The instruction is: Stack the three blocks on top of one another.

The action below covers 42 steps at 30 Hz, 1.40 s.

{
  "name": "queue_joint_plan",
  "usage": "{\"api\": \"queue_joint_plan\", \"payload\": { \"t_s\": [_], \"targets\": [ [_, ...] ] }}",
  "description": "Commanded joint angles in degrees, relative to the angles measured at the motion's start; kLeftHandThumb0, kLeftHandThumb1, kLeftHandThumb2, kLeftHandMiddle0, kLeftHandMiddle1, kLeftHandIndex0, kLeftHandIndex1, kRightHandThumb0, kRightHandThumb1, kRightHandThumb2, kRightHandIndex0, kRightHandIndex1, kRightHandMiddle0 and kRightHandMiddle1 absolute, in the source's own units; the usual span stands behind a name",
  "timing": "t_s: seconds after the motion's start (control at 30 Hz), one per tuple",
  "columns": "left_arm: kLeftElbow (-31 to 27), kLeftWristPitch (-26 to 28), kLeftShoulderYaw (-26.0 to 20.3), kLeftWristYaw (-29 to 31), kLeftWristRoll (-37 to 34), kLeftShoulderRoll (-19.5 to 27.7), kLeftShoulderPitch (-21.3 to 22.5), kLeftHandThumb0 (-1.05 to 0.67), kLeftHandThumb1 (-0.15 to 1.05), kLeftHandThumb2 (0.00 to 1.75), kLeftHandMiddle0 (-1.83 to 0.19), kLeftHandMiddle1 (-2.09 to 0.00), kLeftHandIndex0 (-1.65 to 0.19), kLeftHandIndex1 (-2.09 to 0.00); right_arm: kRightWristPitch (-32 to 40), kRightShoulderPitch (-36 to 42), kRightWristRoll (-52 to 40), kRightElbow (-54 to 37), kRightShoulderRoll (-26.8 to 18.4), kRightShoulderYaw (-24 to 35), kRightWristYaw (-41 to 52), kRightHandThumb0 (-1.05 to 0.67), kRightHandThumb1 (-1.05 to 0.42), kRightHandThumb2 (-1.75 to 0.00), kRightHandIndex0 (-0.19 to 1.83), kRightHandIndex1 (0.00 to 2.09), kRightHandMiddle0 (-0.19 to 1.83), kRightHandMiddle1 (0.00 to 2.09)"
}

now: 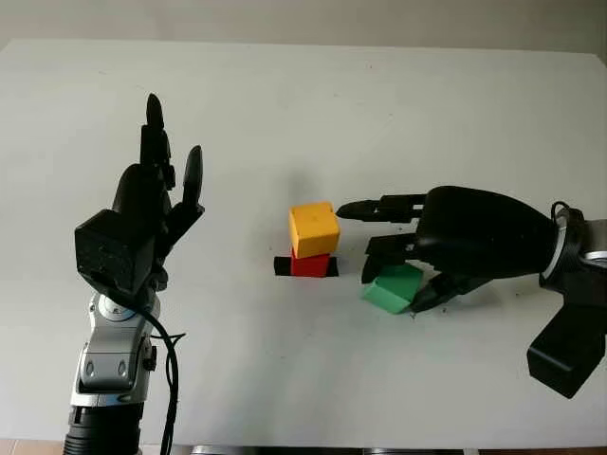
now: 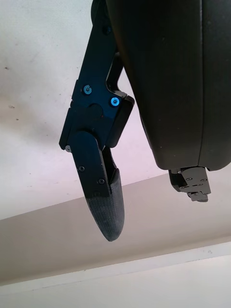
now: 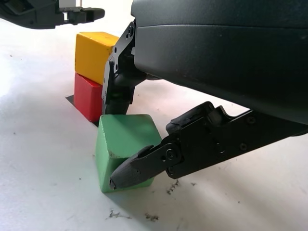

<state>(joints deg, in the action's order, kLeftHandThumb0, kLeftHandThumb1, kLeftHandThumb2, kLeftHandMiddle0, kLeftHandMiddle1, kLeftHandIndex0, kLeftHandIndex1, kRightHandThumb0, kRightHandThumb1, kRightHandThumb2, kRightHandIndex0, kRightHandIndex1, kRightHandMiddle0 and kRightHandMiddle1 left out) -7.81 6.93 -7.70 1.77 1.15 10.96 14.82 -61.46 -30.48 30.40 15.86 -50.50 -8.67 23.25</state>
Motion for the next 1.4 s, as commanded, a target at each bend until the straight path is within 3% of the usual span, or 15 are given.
{"api": "queue_joint_plan", "payload": {
  "t_s": [0.0,0.17,0.27,0.47,0.73,1.13,1.2,1.37],
  "targets": [
    [-0.8,-0.5,0.1,-0.2,0.2,0.2,-0.3,-0.72,1.05,0.65,0.19,0.00,0.19,0.00,-1.1,-0.8,1.6,1.0,-0.8,0.1,-1.1,-0.39,-0.88,-0.05,0.28,0.09,0.55,1.19],
    [-0.6,-1.2,-0.1,0.0,-0.2,0.0,-0.3,-0.72,1.05,0.64,0.19,0.00,0.19,0.00,0.4,-3.5,4.1,3.7,-1.1,0.8,-3.7,-0.40,-0.87,-0.05,0.30,0.07,0.55,1.13],
    [-0.9,-0.8,0.0,-0.2,0.1,0.0,-0.4,-0.72,1.05,0.65,0.19,0.00,0.19,0.00,3.5,-4.5,1.0,5.4,-0.3,2.0,-4.9,-0.39,-0.88,-0.06,0.33,0.08,0.52,1.23],
    [-1.2,-0.4,0.0,-0.2,0.0,-0.1,-0.5,-0.72,1.05,0.65,0.19,0.00,0.19,0.00,14.7,-7.5,-9.2,5.1,1.2,3.9,-1.4,-0.38,-0.90,-0.05,0.32,0.07,0.48,1.27],
    [-0.5,-0.9,0.1,-0.2,-0.1,-0.1,-0.1,-0.72,1.05,0.64,0.19,0.00,0.19,0.00,27.0,-14.2,-17.0,2.2,2.5,5.4,4.4,-0.34,-0.87,-0.05,0.31,0.06,0.55,1.16],
    [0.8,-1.9,0.4,-1.1,0.6,-0.2,0.9,-0.74,1.05,0.64,0.19,0.00,0.19,0.00,31.2,-32.0,-19.4,1.0,6.2,2.2,14.6,-0.40,-0.76,-0.05,0.38,0.09,0.77,1.09],
    [0.8,-1.8,0.6,-1.3,0.8,-0.3,1.0,-0.75,1.05,0.64,0.19,0.00,0.19,0.00,36.2,-33.2,-23.4,-0.2,7.9,2.4,18.0,-0.38,-0.77,-0.05,0.38,0.09,0.76,1.09],
    [0.7,-2.1,1.0,-2.1,0.6,-1.1,0.8,-0.74,1.05,0.64,0.19,0.00,0.19,0.00,57.6,-31.6,-34.4,-6.3,12.1,4.2,23.1,-0.35,-0.79,-0.06,0.33,0.06,0.67,1.18]
  ]
}}
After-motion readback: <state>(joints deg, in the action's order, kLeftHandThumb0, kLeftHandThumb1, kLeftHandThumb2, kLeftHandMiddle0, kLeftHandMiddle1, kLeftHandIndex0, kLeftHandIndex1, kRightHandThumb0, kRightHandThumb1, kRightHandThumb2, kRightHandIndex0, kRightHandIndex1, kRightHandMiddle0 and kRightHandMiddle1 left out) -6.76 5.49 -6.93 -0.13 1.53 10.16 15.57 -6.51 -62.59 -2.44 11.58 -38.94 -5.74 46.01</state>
